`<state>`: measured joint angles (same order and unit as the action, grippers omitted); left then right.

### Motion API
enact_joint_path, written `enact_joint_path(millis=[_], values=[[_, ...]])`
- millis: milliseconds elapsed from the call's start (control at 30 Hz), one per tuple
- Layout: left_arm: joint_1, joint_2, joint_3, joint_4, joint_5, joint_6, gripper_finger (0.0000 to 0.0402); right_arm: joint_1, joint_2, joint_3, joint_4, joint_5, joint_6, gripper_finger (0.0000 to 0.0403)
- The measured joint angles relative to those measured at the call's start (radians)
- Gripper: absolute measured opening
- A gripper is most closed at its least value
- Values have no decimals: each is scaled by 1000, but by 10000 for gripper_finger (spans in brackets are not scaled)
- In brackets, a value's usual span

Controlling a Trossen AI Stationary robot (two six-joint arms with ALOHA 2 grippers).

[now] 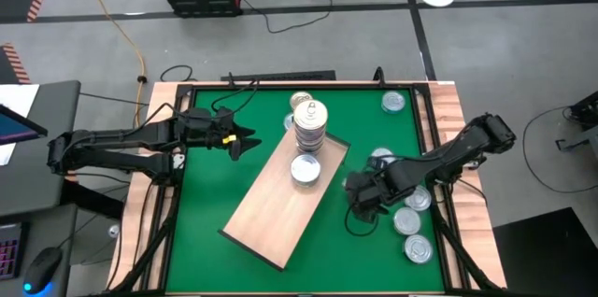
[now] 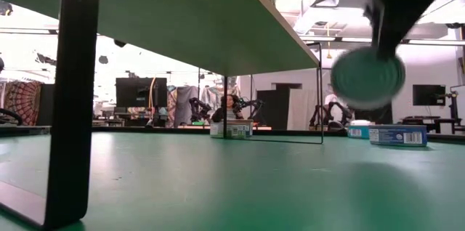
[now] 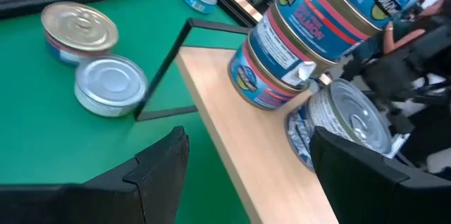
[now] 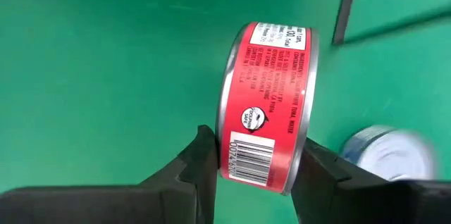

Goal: Stack canned seafood by type on shelf
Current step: Stack the red tuna can on top of the green tuna can on the shelf

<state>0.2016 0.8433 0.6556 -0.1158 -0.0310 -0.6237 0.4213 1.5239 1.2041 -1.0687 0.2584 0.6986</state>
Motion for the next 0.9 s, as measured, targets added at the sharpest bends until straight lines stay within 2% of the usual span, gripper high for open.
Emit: enact_joint_path(millis=[167, 333, 433, 633, 767, 900], values=[[0, 9, 0, 13, 1, -49, 281, 42, 0, 148, -66, 30, -189, 157], [0, 8, 0, 63, 42, -171, 281, 94, 0, 255, -83, 143, -394, 157], [0, 8, 0, 121, 101, -272, 281, 121, 0, 313, -79, 236, -571, 157], [-6, 8, 0, 291, 178, -436, 281, 161, -1, 403, -5, 493, -899, 157], [-47, 8, 0, 438, 141, -443, 281, 136, 5, 405, 119, 553, -1124, 157], [-112, 9, 12, 452, 48, -354, 281, 85, 50, 404, 162, 596, -1207, 158]])
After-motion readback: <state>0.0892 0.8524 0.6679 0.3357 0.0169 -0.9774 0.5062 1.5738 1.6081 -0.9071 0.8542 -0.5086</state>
